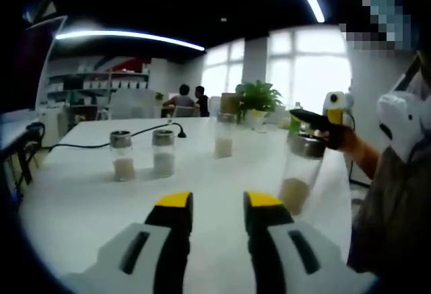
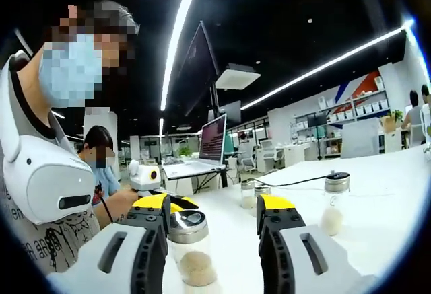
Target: Rotate the seasoning bottle until the label or dispensing opening points toward the visible target arrow and the bottle remains upright within the marked orientation range
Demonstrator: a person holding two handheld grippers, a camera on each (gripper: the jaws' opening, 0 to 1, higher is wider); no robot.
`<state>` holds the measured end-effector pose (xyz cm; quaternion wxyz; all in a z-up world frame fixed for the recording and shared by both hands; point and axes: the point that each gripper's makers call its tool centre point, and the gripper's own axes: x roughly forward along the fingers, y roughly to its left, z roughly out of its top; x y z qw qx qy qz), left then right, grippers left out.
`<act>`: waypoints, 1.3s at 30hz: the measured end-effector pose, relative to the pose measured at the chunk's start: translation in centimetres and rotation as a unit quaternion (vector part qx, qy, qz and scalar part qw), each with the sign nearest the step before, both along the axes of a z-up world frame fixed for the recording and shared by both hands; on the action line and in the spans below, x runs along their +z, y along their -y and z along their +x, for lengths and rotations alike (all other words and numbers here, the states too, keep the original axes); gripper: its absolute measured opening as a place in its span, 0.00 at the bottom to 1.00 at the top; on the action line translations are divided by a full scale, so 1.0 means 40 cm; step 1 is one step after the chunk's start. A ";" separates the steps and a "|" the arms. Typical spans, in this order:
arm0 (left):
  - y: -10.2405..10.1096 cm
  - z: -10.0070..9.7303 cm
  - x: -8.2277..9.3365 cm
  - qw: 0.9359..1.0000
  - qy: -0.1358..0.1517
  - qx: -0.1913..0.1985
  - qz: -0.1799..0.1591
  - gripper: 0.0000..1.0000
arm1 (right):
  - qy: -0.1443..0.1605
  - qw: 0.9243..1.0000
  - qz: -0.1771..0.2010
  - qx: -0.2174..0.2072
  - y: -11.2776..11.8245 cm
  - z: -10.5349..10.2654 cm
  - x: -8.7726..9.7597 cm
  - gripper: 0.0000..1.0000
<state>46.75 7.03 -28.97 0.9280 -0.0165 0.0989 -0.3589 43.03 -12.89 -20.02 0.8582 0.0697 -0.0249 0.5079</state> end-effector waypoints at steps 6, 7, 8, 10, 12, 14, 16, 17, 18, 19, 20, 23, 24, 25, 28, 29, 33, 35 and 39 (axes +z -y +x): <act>0.007 0.005 0.001 1.000 0.000 -0.003 -0.001 0.32 | 0.006 1.000 -0.006 -0.025 0.029 0.010 -0.005 0.51; 0.008 0.006 0.001 1.000 0.000 -0.004 0.000 0.32 | 0.008 0.999 -0.010 -0.032 0.037 0.014 -0.008 0.51; 0.009 0.007 0.001 1.000 0.000 -0.004 0.000 0.32 | 0.011 0.999 -0.014 -0.042 0.049 0.021 -0.011 0.50; 0.011 0.007 0.001 1.000 0.000 -0.005 0.000 0.32 | 0.011 0.998 -0.009 -0.054 0.065 0.029 -0.013 0.50; 0.009 0.010 0.000 1.000 0.000 -0.004 0.000 0.32 | 0.008 0.998 -0.009 -0.066 0.080 0.038 -0.019 0.48; 0.008 0.012 -0.001 1.000 0.000 -0.002 -0.001 0.32 | 0.006 0.996 -0.017 -0.082 0.095 0.048 -0.029 0.45; 0.009 0.015 0.002 1.000 0.002 0.000 -0.003 0.31 | 0.005 0.996 -0.019 -0.090 0.105 0.051 -0.037 0.43; 0.008 0.016 0.005 1.000 0.003 0.001 -0.005 0.31 | 0.003 0.995 -0.019 -0.096 0.113 0.054 -0.041 0.43; 0.006 0.018 0.008 1.000 0.004 0.002 -0.009 0.31 | 0.001 0.994 -0.020 -0.112 0.126 0.060 -0.048 0.41; 0.006 0.020 0.010 1.000 0.005 0.003 -0.011 0.31 | 0.003 0.991 -0.023 -0.130 0.140 0.069 -0.053 0.39; 0.005 0.021 0.011 1.000 0.005 0.003 -0.012 0.31 | -0.001 0.990 -0.027 -0.140 0.151 0.073 -0.062 0.34; 0.006 0.024 0.016 1.000 0.007 0.004 -0.013 0.32 | -0.013 0.989 -0.024 -0.145 0.168 0.075 -0.075 0.29; 0.006 0.025 0.017 1.000 0.007 0.004 -0.014 0.32 | -0.016 0.989 -0.020 -0.148 0.176 0.076 -0.077 0.29; 0.005 0.026 0.020 1.000 0.008 0.005 -0.016 0.32 | -0.020 0.988 -0.019 -0.154 0.185 0.078 -0.080 0.29; 0.004 0.029 0.026 1.000 0.011 0.008 -0.020 0.32 | -0.031 0.985 -0.010 -0.170 0.207 0.084 -0.085 0.28; 0.003 0.029 0.028 1.000 0.011 0.009 -0.021 0.32 | -0.034 0.984 -0.003 -0.174 0.213 0.086 -0.085 0.28; 0.004 0.032 0.030 1.000 0.011 0.011 -0.024 0.32 | -0.047 0.981 0.005 -0.187 0.235 0.095 -0.089 0.27; 0.005 0.032 0.032 1.000 0.012 0.011 -0.025 0.32 | -0.051 0.979 0.004 -0.196 0.244 0.104 -0.092 0.27; 0.005 0.032 0.034 0.999 0.013 0.011 -0.027 0.32 | -0.053 0.977 0.003 -0.206 0.249 0.127 -0.087 0.27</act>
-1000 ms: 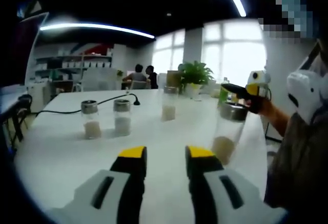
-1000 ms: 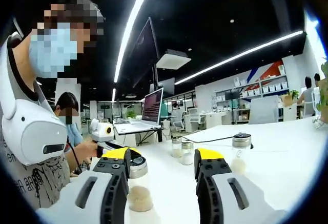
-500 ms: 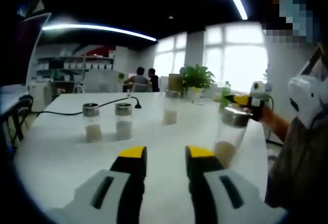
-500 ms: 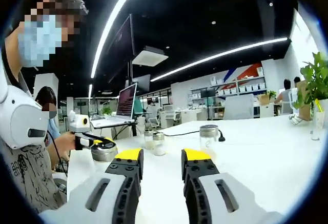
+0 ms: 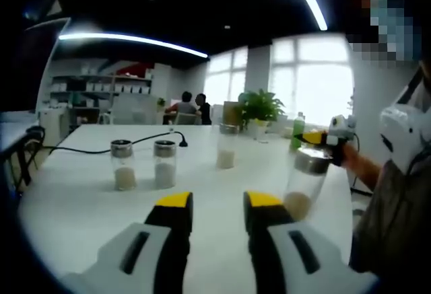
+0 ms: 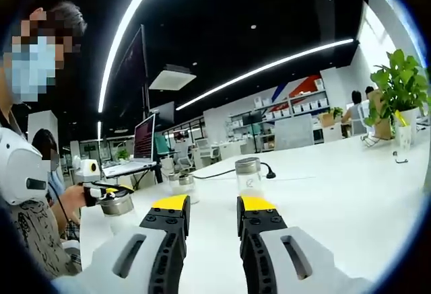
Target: Rotate the seasoning bottle until the label or dispensing opening points toward the visible target arrow and the bottle remains upright within the marked orientation range
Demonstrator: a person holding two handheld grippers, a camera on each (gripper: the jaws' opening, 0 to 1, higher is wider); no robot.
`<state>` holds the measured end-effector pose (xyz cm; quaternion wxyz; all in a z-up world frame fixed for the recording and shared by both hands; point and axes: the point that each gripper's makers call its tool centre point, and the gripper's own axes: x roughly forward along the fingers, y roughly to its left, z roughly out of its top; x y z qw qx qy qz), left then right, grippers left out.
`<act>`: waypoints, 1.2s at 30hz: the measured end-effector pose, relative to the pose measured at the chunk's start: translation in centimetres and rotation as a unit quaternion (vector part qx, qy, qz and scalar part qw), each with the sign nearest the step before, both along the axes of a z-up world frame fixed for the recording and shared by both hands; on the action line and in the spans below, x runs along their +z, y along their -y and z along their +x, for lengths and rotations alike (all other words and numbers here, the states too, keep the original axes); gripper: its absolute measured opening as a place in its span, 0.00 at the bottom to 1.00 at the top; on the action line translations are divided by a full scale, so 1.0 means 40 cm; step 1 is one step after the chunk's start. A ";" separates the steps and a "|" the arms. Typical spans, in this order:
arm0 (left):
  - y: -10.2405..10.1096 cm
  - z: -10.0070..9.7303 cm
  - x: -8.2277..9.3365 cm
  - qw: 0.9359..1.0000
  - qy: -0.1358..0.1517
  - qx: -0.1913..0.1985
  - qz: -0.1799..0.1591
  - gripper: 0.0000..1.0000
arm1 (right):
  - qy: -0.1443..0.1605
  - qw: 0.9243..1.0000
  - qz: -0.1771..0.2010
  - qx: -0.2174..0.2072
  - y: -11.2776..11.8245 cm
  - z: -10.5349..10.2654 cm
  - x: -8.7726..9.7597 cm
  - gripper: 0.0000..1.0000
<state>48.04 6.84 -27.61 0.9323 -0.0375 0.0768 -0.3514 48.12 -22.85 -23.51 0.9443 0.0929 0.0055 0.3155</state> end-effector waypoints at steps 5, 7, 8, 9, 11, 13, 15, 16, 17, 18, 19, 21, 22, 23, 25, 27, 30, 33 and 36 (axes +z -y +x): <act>-0.008 -0.005 -0.007 1.000 -0.001 0.002 0.004 0.31 | -0.007 1.000 -0.005 0.003 -0.018 0.019 0.008 0.27; -0.013 -0.004 -0.014 1.000 -0.005 0.005 0.001 0.31 | -0.008 1.000 -0.021 -0.002 -0.021 0.032 0.005 0.27; -0.015 -0.004 -0.017 1.000 -0.006 0.007 0.001 0.31 | -0.010 1.000 -0.027 -0.007 -0.019 0.040 0.001 0.27; -0.016 -0.004 -0.018 1.000 -0.006 0.008 0.001 0.31 | -0.012 0.999 -0.032 -0.011 -0.019 0.049 -0.003 0.27; -0.017 -0.008 -0.018 1.000 -0.006 0.008 -0.001 0.31 | -0.019 0.999 -0.034 -0.020 -0.013 0.068 -0.012 0.27; -0.019 -0.013 -0.016 1.000 -0.004 0.007 -0.006 0.31 | -0.030 0.999 -0.020 -0.025 -0.009 0.085 -0.019 0.27; -0.027 -0.014 -0.020 1.000 -0.005 0.011 -0.007 0.31 | -0.037 0.999 -0.016 -0.029 -0.006 0.101 -0.024 0.27; -0.031 -0.014 -0.023 1.000 -0.006 0.014 -0.007 0.31 | -0.039 0.999 -0.018 -0.033 -0.006 0.108 -0.027 0.27; -0.036 -0.014 -0.026 1.000 -0.007 0.017 -0.008 0.31 | -0.039 0.998 -0.022 -0.036 -0.006 0.115 -0.029 0.27; -0.042 -0.014 -0.027 1.000 -0.008 0.019 -0.009 0.31 | -0.040 0.998 -0.025 -0.038 -0.006 0.122 -0.030 0.27; -0.046 -0.015 -0.028 1.000 -0.008 0.020 -0.011 0.31 | -0.040 0.998 -0.028 -0.040 -0.008 0.128 -0.030 0.27; -0.049 -0.016 -0.029 1.000 -0.008 0.022 -0.012 0.31 | -0.040 0.998 -0.030 -0.042 -0.011 0.142 -0.031 0.28; -0.051 -0.015 -0.029 1.000 -0.008 0.022 -0.012 0.31 | -0.041 0.998 -0.030 -0.042 -0.014 0.149 -0.032 0.28; -0.053 -0.015 -0.030 1.000 -0.008 0.023 -0.013 0.31 | -0.042 0.998 -0.029 -0.042 -0.017 0.157 -0.033 0.28; -0.057 -0.015 -0.030 1.000 -0.007 0.024 -0.015 0.31 | -0.045 0.998 -0.029 -0.044 -0.024 0.170 -0.034 0.28; -0.060 -0.014 -0.031 1.000 -0.007 0.025 -0.017 0.31 | -0.044 0.997 -0.031 -0.049 -0.028 0.186 -0.031 0.29; -0.067 -0.014 -0.035 0.999 -0.008 0.026 -0.019 0.31 | -0.040 0.997 -0.026 -0.054 -0.036 0.211 -0.022 0.32; -0.073 -0.018 -0.039 0.999 -0.009 0.027 -0.019 0.31 | -0.043 0.997 -0.021 -0.058 -0.045 0.234 -0.020 0.32; -0.086 -0.022 -0.039 0.999 -0.008 0.031 -0.015 0.31 | -0.040 0.997 -0.028 -0.064 -0.054 0.252 -0.017 0.32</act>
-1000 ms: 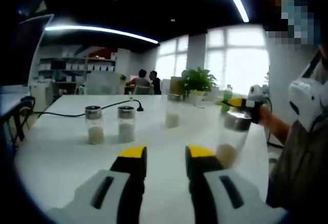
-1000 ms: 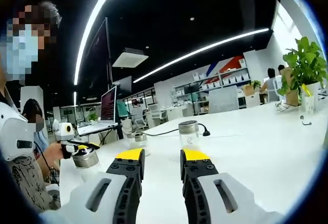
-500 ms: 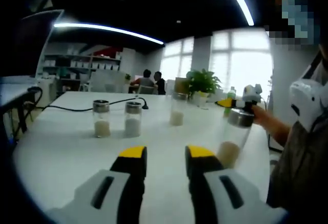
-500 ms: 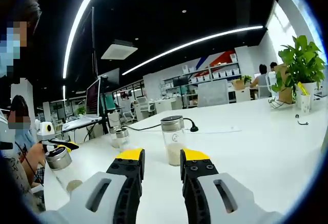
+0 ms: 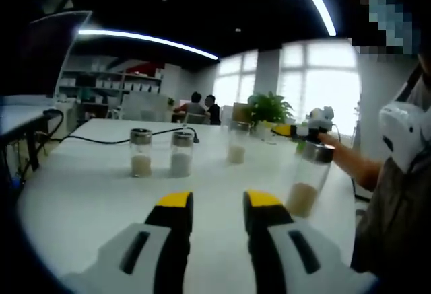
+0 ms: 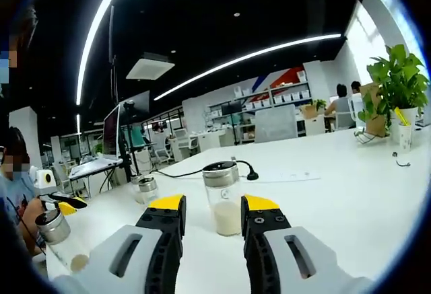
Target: Rotate the seasoning bottle until the label or dispensing opening points toward the visible target arrow and the bottle remains upright within the marked orientation range
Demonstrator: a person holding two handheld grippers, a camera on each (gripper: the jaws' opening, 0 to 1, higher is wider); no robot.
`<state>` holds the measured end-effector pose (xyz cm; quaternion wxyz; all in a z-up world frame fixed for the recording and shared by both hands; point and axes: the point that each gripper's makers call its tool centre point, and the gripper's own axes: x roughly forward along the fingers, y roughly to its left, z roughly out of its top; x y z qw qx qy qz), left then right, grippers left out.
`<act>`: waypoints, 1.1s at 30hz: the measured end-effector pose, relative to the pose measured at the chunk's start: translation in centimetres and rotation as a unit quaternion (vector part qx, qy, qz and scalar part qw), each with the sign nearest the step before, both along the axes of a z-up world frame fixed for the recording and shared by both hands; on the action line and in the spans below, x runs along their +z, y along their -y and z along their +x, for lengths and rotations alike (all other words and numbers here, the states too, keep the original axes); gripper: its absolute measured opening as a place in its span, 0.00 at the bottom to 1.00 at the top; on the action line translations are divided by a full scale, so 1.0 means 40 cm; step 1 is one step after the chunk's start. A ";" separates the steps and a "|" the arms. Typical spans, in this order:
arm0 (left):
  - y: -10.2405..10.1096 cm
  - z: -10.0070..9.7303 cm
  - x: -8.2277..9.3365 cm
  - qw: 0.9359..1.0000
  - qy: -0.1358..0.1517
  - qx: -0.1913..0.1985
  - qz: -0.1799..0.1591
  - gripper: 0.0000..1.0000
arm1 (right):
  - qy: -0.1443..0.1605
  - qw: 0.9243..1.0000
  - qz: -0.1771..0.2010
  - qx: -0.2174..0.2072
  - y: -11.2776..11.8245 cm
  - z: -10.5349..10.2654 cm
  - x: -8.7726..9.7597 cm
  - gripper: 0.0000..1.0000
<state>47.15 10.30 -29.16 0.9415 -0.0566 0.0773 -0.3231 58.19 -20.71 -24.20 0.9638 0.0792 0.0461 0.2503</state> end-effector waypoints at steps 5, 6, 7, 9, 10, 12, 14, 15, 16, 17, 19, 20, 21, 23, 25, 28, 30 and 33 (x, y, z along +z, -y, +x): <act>-0.030 -0.006 0.005 1.000 0.001 0.011 -0.005 0.31 | -0.003 1.000 -0.008 0.001 -0.020 0.014 -0.002 0.32; -0.035 -0.006 0.006 1.000 0.002 0.013 -0.006 0.31 | -0.003 1.000 -0.010 0.000 -0.023 0.019 -0.003 0.32; -0.039 -0.006 0.006 1.000 0.002 0.014 -0.007 0.31 | -0.004 1.000 -0.011 0.000 -0.026 0.025 -0.004 0.32; -0.042 -0.007 0.006 1.000 0.001 0.015 -0.009 0.31 | -0.006 1.000 -0.012 -0.001 -0.032 0.037 -0.004 0.33; -0.044 -0.008 0.005 1.000 0.001 0.016 -0.009 0.31 | -0.005 1.000 -0.013 -0.001 -0.036 0.042 -0.003 0.33; -0.047 -0.009 0.004 1.000 0.001 0.016 -0.007 0.31 | -0.005 1.000 -0.015 0.001 -0.036 0.063 0.001 0.34; -0.052 -0.011 0.003 1.000 0.000 0.018 -0.009 0.31 | -0.005 1.000 -0.019 0.002 -0.046 0.076 0.001 0.34; -0.054 -0.011 0.002 1.000 0.000 0.019 -0.010 0.31 | -0.006 1.000 -0.021 0.002 -0.043 0.091 -0.001 0.34; -0.055 -0.011 0.002 1.000 -0.001 0.020 -0.010 0.31 | -0.006 1.000 -0.022 0.002 -0.045 0.102 -0.003 0.34; -0.057 -0.012 0.001 1.000 -0.001 0.021 -0.011 0.31 | -0.006 1.000 -0.022 0.001 -0.049 0.109 -0.004 0.35; -0.058 -0.012 0.001 1.000 0.000 0.022 -0.012 0.31 | -0.009 1.000 -0.018 0.002 -0.058 0.116 -0.007 0.36; -0.058 -0.013 0.001 1.000 0.000 0.023 -0.013 0.31 | -0.011 1.000 -0.015 0.002 -0.062 0.122 -0.008 0.37; -0.059 -0.013 0.000 1.000 0.000 0.024 -0.013 0.31 | -0.013 1.000 -0.012 0.002 -0.058 0.129 -0.009 0.39; -0.060 -0.014 -0.002 1.000 0.000 0.026 -0.014 0.31 | -0.015 1.000 -0.010 -0.002 -0.061 0.143 -0.011 0.41; -0.062 -0.016 -0.004 0.999 -0.001 0.028 -0.017 0.31 | -0.014 1.000 -0.013 -0.007 -0.066 0.155 -0.014 0.44; -0.066 -0.017 -0.012 0.999 -0.003 0.033 -0.021 0.31 | -0.015 1.000 -0.012 -0.010 -0.068 0.178 -0.020 0.45; -0.065 -0.018 -0.017 0.999 -0.007 0.034 -0.023 0.31 | -0.017 1.000 -0.004 -0.017 -0.068 0.198 -0.027 0.45; -0.065 -0.018 -0.022 0.999 -0.009 0.035 -0.021 0.31 | -0.012 1.000 -0.004 -0.018 -0.079 0.211 -0.029 0.47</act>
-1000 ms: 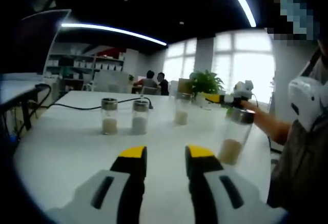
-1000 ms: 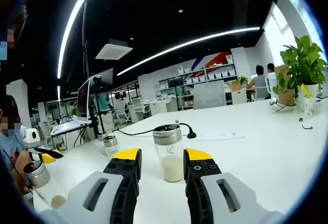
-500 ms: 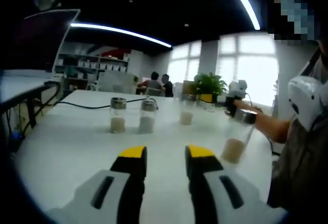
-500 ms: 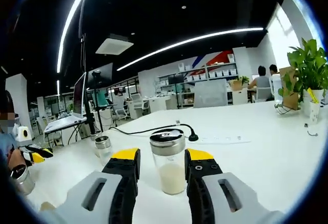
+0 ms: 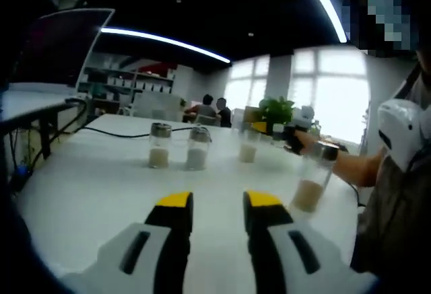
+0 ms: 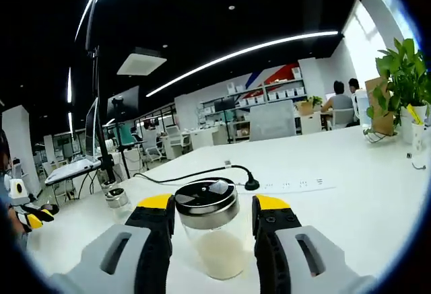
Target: Rotate the seasoning bottle until the label or dispensing opening points toward the visible target arrow and the bottle remains upright within the marked orientation range
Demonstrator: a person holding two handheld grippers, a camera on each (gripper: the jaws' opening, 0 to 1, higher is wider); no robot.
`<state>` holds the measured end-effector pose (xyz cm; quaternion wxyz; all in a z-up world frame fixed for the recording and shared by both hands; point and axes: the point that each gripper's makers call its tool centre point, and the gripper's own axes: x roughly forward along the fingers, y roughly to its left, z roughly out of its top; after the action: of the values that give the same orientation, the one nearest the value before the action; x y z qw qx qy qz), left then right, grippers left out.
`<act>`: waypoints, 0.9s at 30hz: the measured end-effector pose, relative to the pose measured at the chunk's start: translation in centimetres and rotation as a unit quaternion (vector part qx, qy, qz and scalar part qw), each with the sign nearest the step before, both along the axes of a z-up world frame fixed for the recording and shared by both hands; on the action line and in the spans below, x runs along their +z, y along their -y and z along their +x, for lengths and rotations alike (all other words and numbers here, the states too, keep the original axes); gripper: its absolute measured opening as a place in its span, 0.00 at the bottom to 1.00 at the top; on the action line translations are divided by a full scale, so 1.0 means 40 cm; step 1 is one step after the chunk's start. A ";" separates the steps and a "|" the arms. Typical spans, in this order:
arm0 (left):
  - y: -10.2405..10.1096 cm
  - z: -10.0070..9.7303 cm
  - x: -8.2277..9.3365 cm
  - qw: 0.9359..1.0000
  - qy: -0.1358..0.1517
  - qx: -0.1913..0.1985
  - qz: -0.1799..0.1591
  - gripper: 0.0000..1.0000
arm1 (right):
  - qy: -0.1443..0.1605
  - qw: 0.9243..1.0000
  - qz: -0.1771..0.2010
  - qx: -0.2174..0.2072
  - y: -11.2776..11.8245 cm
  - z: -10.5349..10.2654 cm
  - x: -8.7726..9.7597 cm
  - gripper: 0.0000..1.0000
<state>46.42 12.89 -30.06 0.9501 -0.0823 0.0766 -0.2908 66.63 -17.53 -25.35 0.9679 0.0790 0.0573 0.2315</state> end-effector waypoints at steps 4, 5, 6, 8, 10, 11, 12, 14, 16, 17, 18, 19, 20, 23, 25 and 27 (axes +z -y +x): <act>-0.004 0.000 0.001 1.000 0.001 0.003 -0.003 0.31 | 0.007 1.000 -0.018 0.003 -0.010 0.015 -0.001 0.48; -0.006 -0.001 0.001 1.000 0.001 0.003 -0.003 0.31 | 0.009 1.000 -0.021 0.002 -0.011 0.018 -0.001 0.48; -0.007 -0.001 0.000 1.000 0.001 0.004 -0.003 0.31 | 0.010 1.000 -0.022 0.002 -0.014 0.019 -0.002 0.48; -0.008 -0.001 -0.003 1.000 0.000 0.004 -0.003 0.31 | 0.012 1.000 -0.025 0.004 -0.022 0.018 -0.003 0.48; -0.009 -0.003 -0.007 1.000 -0.001 0.005 -0.003 0.31 | 0.015 0.999 -0.029 0.005 -0.021 0.020 -0.002 0.48; -0.009 -0.004 -0.008 1.000 -0.001 0.004 -0.003 0.31 | 0.016 0.999 -0.031 0.005 -0.022 0.021 -0.001 0.47; -0.009 -0.004 -0.009 1.000 -0.002 0.005 -0.003 0.31 | 0.018 0.999 -0.034 0.007 -0.025 0.021 -0.001 0.46; -0.011 -0.005 -0.012 1.000 -0.002 0.006 -0.003 0.31 | 0.019 0.999 -0.037 0.012 -0.028 0.022 -0.001 0.44; -0.012 -0.005 -0.014 1.000 -0.003 0.006 -0.003 0.31 | 0.023 0.999 -0.042 0.016 -0.035 0.022 0.000 0.42; -0.014 -0.005 -0.014 1.000 -0.003 0.007 -0.004 0.31 | 0.024 0.999 -0.046 0.014 -0.035 0.023 0.000 0.42; -0.015 -0.005 -0.015 1.000 -0.004 0.007 -0.004 0.31 | 0.025 0.999 -0.046 0.015 -0.034 0.025 0.000 0.42; -0.015 -0.006 -0.015 1.000 -0.003 0.008 -0.004 0.31 | 0.024 0.999 -0.046 0.015 -0.034 0.025 0.000 0.41; -0.015 -0.006 -0.015 1.000 -0.003 0.008 -0.004 0.31 | 0.025 0.998 -0.047 0.016 -0.035 0.024 -0.001 0.41; -0.015 -0.008 -0.011 1.000 -0.002 0.008 -0.004 0.31 | 0.026 0.998 -0.049 0.019 -0.035 0.026 -0.001 0.41; -0.019 -0.009 -0.008 1.000 -0.001 0.010 -0.002 0.31 | 0.028 0.998 -0.050 0.020 -0.035 0.028 -0.002 0.41; -0.024 -0.012 -0.003 1.000 0.001 0.012 -0.001 0.31 | 0.029 0.998 -0.052 0.020 -0.036 0.028 -0.002 0.40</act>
<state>45.95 13.84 -30.18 0.9534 -0.0842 0.0746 -0.2800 67.76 -16.09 -25.44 0.9672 0.0206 0.0430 0.2497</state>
